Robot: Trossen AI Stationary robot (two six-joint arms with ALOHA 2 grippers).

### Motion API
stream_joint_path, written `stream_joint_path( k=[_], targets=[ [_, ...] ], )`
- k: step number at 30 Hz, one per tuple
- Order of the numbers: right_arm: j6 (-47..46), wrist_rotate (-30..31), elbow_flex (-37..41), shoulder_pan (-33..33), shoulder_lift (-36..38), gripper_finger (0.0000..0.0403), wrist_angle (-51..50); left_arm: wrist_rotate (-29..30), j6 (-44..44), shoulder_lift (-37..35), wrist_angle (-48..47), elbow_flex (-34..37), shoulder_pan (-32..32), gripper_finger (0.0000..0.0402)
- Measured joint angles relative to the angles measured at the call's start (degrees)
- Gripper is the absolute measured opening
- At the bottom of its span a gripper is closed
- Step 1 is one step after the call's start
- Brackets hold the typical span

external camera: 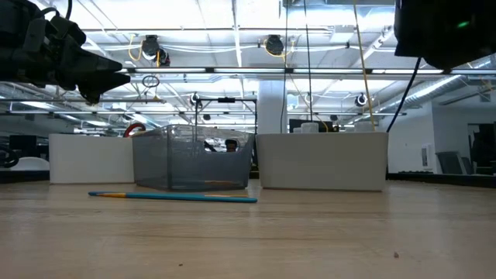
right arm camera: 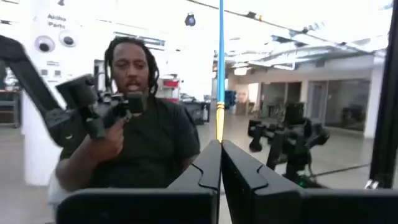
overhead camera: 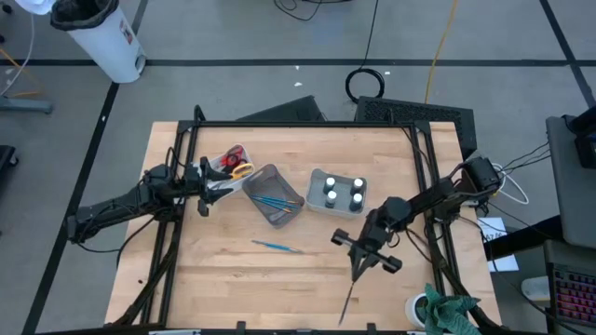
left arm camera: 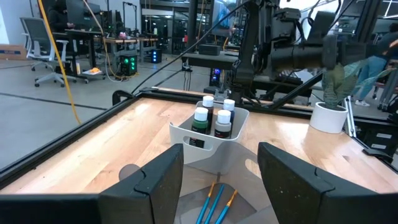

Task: Pick & Place Paint Supplies
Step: Put the blue paintbrush into the black bin

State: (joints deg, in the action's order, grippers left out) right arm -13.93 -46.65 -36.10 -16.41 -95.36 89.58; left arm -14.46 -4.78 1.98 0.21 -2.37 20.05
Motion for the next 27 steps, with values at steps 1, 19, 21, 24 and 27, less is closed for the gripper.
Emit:
stream_joint_path(
  k=[1,19,21,24,27],
  targets=[
    [0.1,0.5,-0.1,-0.1,0.3,0.0,0.1,0.0,0.0,0.0,0.0,0.0,0.0,0.0214],
    [2.9,34.8,-0.2,-0.1,1.0,0.0,-5.4,0.0,0.0,0.0,0.0,0.0,0.0,0.0214],
    [2.9,39.4,-0.2,-0.1,1.0,0.0,-7.1,0.0,0.0,0.0,0.0,0.0,0.0,0.0214],
    [2.8,47.3,-0.2,-0.2,1.0,0.0,-9.5,0.0,0.0,0.0,0.0,0.0,0.0,0.0214],
    [1.4,56.4,-0.2,-0.6,1.0,0.0,-14.5,0.0,0.0,0.0,0.0,0.0,0.0,0.0214]
  ],
)
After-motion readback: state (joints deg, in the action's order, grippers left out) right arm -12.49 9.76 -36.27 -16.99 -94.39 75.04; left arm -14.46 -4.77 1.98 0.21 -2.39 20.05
